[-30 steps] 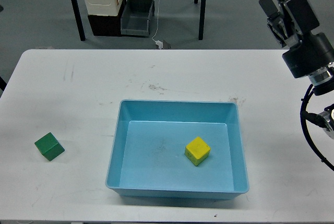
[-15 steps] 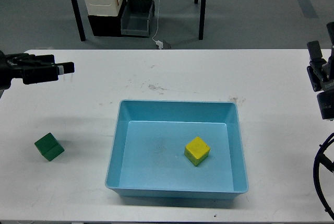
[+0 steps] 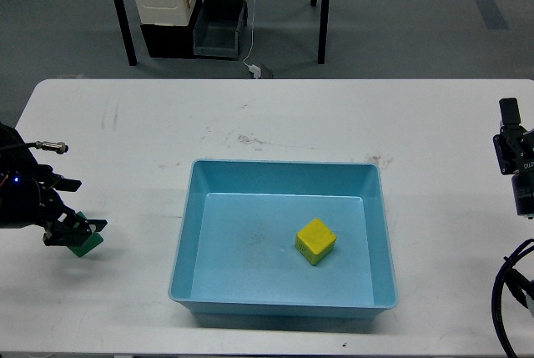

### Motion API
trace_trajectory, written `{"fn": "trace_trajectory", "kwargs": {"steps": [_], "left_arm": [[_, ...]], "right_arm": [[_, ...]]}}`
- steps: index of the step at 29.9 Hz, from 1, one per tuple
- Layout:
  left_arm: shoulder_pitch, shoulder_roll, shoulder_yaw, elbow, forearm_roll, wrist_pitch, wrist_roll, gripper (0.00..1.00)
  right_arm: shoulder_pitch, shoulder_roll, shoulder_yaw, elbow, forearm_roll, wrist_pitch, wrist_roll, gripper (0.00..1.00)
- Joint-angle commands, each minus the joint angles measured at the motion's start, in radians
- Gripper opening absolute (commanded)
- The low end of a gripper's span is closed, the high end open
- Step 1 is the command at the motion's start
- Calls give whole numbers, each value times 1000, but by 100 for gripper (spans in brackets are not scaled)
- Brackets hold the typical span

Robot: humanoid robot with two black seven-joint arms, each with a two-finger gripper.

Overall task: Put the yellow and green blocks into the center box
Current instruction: 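Lower the left gripper onto the green cube and close it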

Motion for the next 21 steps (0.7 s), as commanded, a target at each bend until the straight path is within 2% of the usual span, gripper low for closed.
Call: {"fn": "trace_trajectory", "kwargs": {"steps": [1,15,18,21], "left_arm": [[-1,-9,40,51,2,24,0,100],[-1,-32,108,107,2,29,0,99],[-2,-46,109,114,2,29,0,84],[-1,-57,111,131,2,27,0,80]], "right_arm": [[-2,2,0,-2,0,0,1,100],[-8,13,0,-2,0,0,1,100],[-10,13,1,-2,0,0,1,100],[-10,13,1,-2,0,-2,1,100]]}}
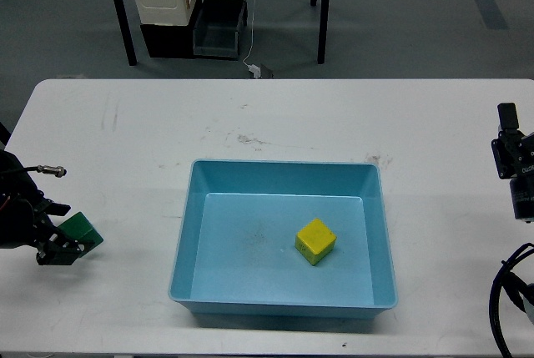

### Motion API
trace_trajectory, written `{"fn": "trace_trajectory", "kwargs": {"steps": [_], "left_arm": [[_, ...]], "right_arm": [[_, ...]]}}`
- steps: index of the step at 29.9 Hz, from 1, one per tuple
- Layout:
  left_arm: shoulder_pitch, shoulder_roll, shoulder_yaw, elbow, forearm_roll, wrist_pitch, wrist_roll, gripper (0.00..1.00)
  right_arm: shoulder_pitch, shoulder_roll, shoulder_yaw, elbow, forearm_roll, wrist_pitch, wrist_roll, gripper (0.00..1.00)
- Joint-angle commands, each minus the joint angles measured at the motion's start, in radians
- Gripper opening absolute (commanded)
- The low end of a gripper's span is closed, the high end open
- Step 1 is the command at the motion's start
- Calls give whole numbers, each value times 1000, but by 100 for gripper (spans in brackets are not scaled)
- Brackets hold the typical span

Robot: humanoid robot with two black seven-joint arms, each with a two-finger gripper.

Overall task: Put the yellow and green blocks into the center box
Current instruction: 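Lower the left gripper onto the green cube and close it, then lift the green cube with the left gripper and carry it over the tray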

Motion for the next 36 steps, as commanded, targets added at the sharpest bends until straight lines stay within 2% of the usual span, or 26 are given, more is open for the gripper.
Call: {"fn": "trace_trajectory", "kwargs": {"steps": [1,4,10,14,16,19,22,26,31,36], "left_arm": [[0,-15,2,21,0,-2,0,77],[2,-19,3,35,0,0,0,69],[9,-18,5,55,0,0,0,37],[-3,-11,-1,58,-5,21,0,25],[-35,-7,-12,58,-26,61,0,23],[-150,7,-12,52,-169,124,0,21],[-256,83,-8,-19,-307,129,0,21],[-313,131,-5,-146,-327,123,0,20],[-328,104,-3,-307,-275,123,0,20],[-334,-23,2,-332,-82,83,0,20]], "right_arm": [[0,0,1,0,0,0,0,100],[-2,0,1,0,0,0,0,100],[0,0,1,-1,0,-2,0,100],[0,0,5,0,0,-2,0,100],[-2,0,7,-1,0,-2,0,100],[-5,0,7,-1,0,-2,0,100],[-7,0,7,-1,0,-2,0,100],[-7,0,7,-5,0,-3,0,100],[-7,0,7,-6,0,-3,0,100],[-8,0,11,-6,0,-3,0,100]]}}
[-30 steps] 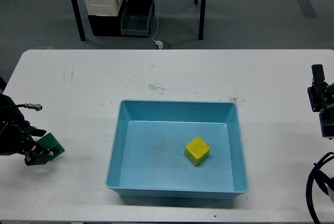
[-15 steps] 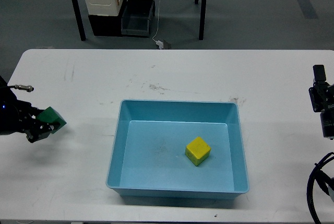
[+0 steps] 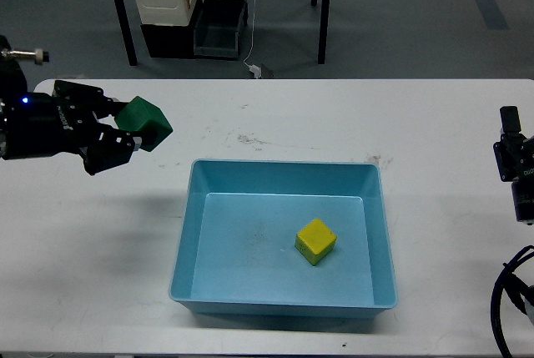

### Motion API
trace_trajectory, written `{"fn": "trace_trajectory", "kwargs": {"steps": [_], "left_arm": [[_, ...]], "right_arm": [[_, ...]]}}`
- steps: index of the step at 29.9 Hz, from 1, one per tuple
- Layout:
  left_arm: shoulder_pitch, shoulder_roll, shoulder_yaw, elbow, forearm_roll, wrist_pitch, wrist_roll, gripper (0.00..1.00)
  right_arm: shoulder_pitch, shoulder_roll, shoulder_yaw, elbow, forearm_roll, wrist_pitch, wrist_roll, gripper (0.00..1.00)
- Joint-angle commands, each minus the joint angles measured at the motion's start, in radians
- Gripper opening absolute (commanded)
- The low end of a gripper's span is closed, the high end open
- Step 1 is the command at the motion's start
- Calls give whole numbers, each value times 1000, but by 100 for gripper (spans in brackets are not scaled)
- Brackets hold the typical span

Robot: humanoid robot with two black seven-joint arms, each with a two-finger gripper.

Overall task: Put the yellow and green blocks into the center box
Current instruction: 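Lift the green cube with the left gripper and carry it over the tray, then lower the green cube into the tray beside the yellow cube and release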

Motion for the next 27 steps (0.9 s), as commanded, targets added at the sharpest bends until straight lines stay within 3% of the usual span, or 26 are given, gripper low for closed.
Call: {"fn": "trace_trajectory", "kwargs": {"steps": [1,5,8,13,21,24,27], "left_arm": [[-5,-94,4,-8,135,-58,0,20],[-40,-193,16,-4,161,-198,0,21],[-86,-250,71,0,164,-252,0,21],[-172,-318,239,27,169,-269,0,22],[-189,-459,275,67,172,-291,0,25],[-187,-497,284,104,193,-291,0,34],[-183,-509,287,130,183,-291,0,52]], "right_arm": [[0,0,4,0,0,0,0,100],[-3,0,5,-1,0,0,0,100],[-8,0,5,-1,0,0,0,100],[-8,0,2,2,0,2,-2,100],[-8,0,-1,2,0,2,-2,100],[-8,2,1,2,0,0,-2,100],[-8,0,1,2,0,2,-2,100]]}}
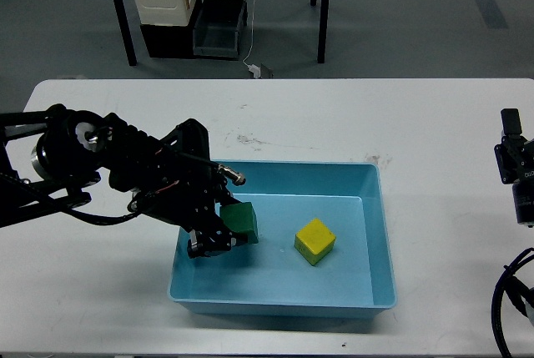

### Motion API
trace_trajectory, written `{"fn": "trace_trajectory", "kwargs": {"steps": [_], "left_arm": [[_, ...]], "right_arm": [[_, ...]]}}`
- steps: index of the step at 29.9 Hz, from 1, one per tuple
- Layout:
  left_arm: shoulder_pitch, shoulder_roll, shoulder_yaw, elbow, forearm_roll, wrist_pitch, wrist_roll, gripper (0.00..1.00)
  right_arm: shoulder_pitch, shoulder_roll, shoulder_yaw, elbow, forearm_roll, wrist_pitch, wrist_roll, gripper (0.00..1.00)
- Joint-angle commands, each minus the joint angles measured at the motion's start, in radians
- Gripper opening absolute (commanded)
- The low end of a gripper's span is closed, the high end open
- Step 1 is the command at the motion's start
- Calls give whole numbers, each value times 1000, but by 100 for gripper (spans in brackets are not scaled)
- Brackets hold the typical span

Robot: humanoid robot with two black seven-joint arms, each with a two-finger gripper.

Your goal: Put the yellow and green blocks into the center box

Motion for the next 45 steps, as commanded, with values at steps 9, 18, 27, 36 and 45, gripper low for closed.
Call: {"fn": "trace_trajectory", "kwargs": {"steps": [9,18,27,36,45], "left_arm": [[30,-32,-15,91,-141,0,0,94],[128,-29,-290,89,-745,0,0,99],[520,-38,-699,85,-1276,0,0,100],[806,-84,-873,80,-1786,263,0,100],[943,-81,-873,37,-2370,207,0,100]], "right_arm": [[1,-1,-22,8,0,3,0,100],[15,-6,-79,8,35,20,-12,100],[60,4,-102,8,639,144,-230,100],[46,8,-67,9,1148,236,-425,100],[-51,8,2,49,1376,235,-580,100]]}}
